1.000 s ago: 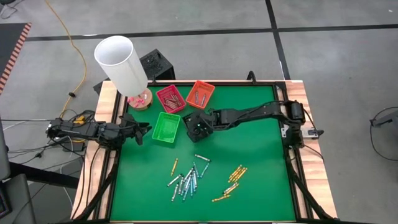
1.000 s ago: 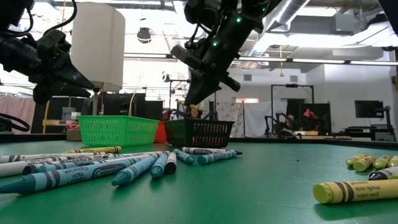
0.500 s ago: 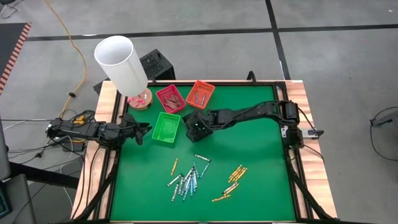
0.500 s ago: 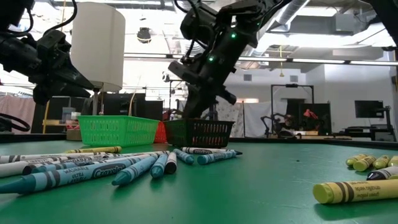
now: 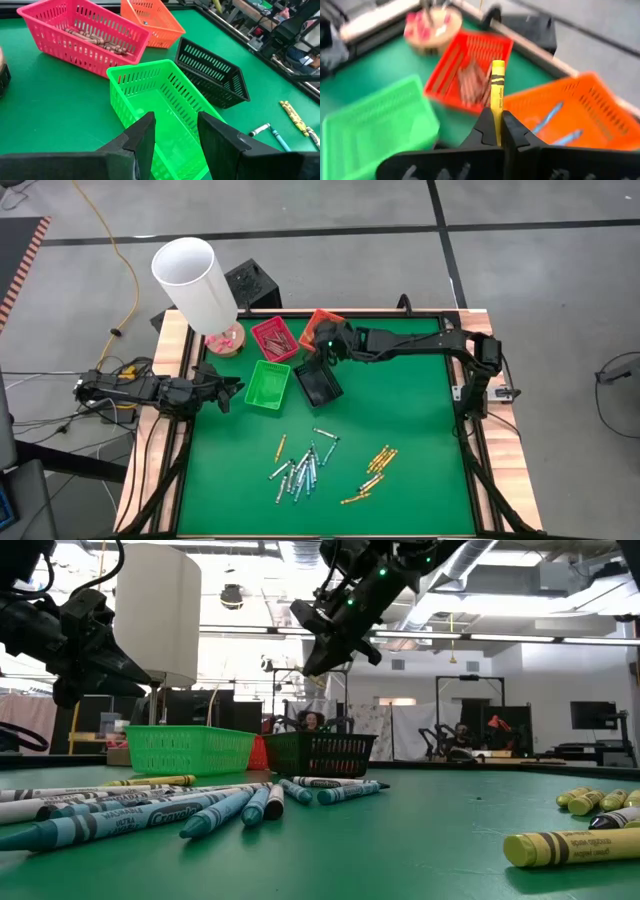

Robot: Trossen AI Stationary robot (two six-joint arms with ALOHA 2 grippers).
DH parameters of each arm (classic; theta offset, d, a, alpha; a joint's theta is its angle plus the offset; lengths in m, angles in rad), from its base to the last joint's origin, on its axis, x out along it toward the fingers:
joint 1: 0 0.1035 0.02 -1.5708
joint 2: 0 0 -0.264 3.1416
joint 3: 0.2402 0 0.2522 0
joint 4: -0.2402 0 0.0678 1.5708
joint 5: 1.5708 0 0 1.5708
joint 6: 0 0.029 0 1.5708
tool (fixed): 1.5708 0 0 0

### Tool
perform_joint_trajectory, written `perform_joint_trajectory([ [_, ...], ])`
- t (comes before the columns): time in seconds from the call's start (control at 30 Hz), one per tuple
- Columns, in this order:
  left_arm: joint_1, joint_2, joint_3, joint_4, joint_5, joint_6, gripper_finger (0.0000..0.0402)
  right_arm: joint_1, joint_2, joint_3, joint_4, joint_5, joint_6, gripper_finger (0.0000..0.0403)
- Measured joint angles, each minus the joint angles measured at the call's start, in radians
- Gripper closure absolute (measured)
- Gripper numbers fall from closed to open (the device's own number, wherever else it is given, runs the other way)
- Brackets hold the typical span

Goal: Sort crayons
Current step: Put the yellow crayon into the green bin

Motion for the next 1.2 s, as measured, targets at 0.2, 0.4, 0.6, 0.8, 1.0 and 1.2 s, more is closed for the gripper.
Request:
perform_joint_trajectory([
  [0.2,0.000,0.000,0.000,0.000,0.001,-0.001,0.0265,-0.078,0.050,0.001,0.108,0.017,-0.040,0.0401],
  [0.4,0.000,0.000,0.000,0.000,0.002,0.008,0.0265,-0.165,0.048,0.000,0.107,0.018,-0.036,0.0401],
  [0.6,0.000,0.000,0.000,0.000,0.002,0.009,0.0265,-0.201,0.074,0.001,0.127,-0.023,-0.031,0.0401],
  [0.8,0.000,0.001,0.000,0.000,0.003,0.008,0.0265,-0.212,0.154,-0.003,0.181,-0.237,-0.031,0.0401],
  [1.0,0.000,0.013,0.000,0.000,0.003,0.004,0.0265,-0.131,0.182,0.000,0.361,-0.310,-0.037,0.0402],
  [1.2,0.000,0.019,0.000,0.000,0.001,-0.009,0.0265,-0.011,0.198,0.000,0.524,-0.305,-0.078,0.0402],
])
